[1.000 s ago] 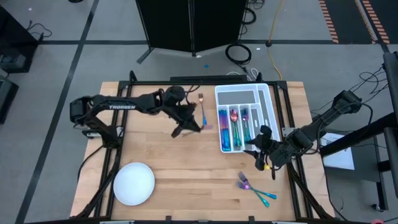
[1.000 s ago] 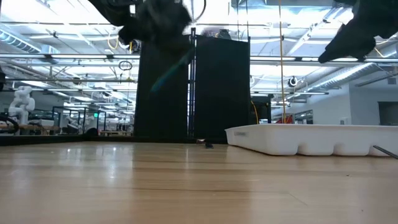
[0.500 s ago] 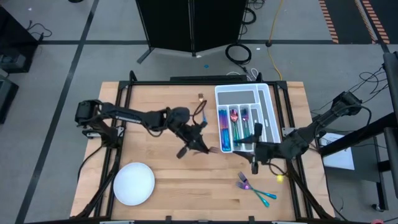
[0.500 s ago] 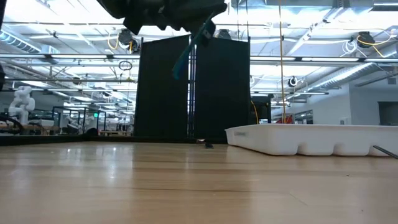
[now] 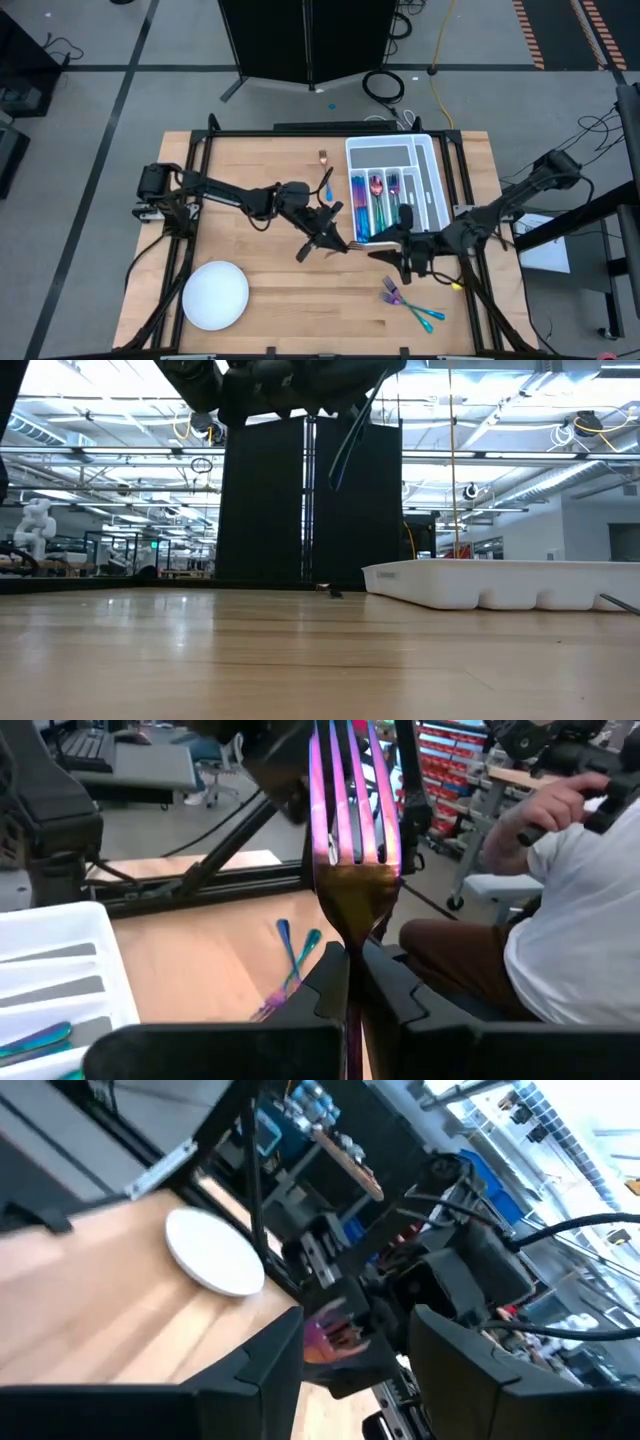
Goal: Sort silverware
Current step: Put the blue fork into the utensil organizer
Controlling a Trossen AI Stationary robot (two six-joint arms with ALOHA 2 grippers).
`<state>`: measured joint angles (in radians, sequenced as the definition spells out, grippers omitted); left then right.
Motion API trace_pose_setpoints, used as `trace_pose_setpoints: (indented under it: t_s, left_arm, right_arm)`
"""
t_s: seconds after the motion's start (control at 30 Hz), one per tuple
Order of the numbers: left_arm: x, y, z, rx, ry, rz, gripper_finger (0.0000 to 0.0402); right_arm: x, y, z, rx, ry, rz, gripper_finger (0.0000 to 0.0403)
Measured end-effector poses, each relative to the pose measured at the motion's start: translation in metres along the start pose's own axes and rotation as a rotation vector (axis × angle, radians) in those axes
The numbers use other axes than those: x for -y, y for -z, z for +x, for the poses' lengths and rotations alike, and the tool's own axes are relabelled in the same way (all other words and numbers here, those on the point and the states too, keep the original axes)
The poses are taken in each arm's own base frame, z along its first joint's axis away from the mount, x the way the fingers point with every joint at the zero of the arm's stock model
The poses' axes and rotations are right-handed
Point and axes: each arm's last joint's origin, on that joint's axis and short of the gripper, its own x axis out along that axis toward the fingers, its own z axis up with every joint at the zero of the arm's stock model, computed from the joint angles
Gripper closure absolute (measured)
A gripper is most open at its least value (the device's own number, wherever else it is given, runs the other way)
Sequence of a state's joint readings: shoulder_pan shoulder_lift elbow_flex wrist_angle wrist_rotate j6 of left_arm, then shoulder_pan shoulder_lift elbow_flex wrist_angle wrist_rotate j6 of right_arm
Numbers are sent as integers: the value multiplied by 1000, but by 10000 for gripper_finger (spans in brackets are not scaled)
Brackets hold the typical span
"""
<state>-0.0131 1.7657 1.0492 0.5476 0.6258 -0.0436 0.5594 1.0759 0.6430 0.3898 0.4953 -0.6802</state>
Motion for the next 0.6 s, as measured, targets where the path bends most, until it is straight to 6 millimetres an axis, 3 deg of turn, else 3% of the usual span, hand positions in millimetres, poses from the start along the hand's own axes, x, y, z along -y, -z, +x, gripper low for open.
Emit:
trace_pose_setpoints:
  t_s: [0.33, 0.6]
  left_arm:
    - [0, -1, 0, 8, -1, 2, 391]
    - [0, -1, 0, 7, -1, 1, 391]
  right_arm:
    - [-4, 14, 25, 4, -3, -47, 236]
    - [-1, 19, 32, 13, 10, -32, 253]
